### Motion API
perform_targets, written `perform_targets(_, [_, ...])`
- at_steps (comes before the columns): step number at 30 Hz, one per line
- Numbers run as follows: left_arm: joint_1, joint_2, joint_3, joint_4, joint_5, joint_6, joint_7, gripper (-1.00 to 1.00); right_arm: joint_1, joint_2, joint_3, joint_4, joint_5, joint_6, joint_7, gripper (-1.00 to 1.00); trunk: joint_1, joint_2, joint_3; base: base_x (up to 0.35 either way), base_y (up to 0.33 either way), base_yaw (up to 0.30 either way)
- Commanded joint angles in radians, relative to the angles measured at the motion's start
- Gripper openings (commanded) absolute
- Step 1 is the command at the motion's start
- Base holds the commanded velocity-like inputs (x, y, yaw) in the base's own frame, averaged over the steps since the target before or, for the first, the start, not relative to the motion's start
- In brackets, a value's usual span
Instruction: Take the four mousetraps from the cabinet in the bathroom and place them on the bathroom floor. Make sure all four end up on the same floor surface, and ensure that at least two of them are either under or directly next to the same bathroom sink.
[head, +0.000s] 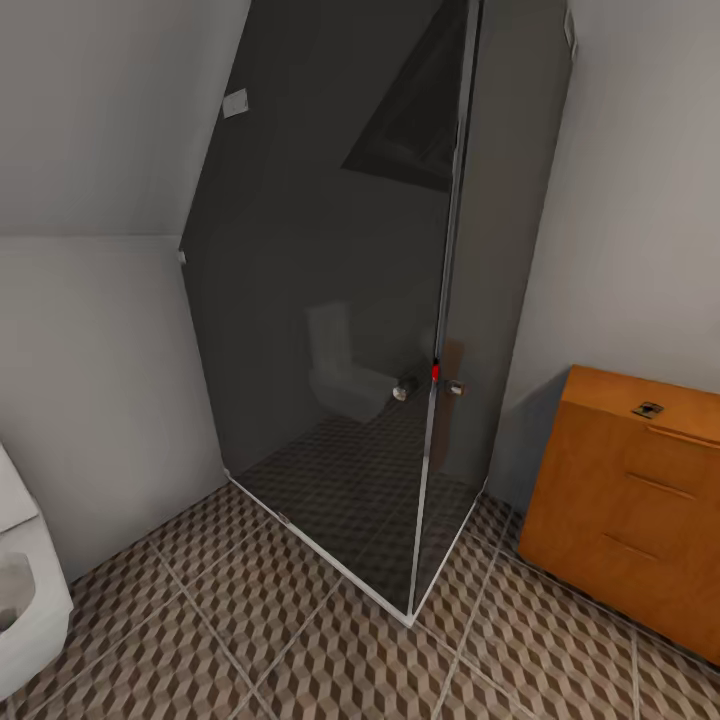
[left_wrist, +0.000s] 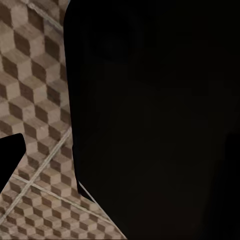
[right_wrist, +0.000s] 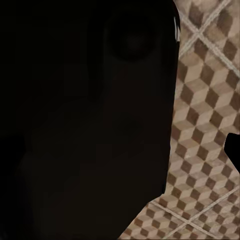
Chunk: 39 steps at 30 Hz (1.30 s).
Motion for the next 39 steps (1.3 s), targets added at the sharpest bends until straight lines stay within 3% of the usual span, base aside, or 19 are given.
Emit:
perform_targets(1, [0.000, 0.000, 0.000, 0.000, 0.000, 0.000, 0.000, 1.00, 0.000, 0.000, 0.000, 0.000, 0.000, 0.000, 0.000, 1.00, 0.000, -0.001, -0.001, 0.000, 0.000, 0.000])
perform_targets(24, [0.000, 0.005, 0.014, -0.009, 0.009, -0.047, -0.014, 1.00, -0.031, -0.001, 0.001, -0.012, 0.005, 0.009, -0.001, 1.00, 0.000, -0.001, -0.001, 0.000, 0.000, 0.000])
perform_targets(39, [0.000, 0.005, 0.015, -0.009, 0.021, -0.052, -0.014, 1.00, -0.034, -0.001, 0.003, -0.014, 0.005, 0.008, 0.001, 1.00, -0.058, 0.104, 0.046, 0.000, 0.000, 0.000])
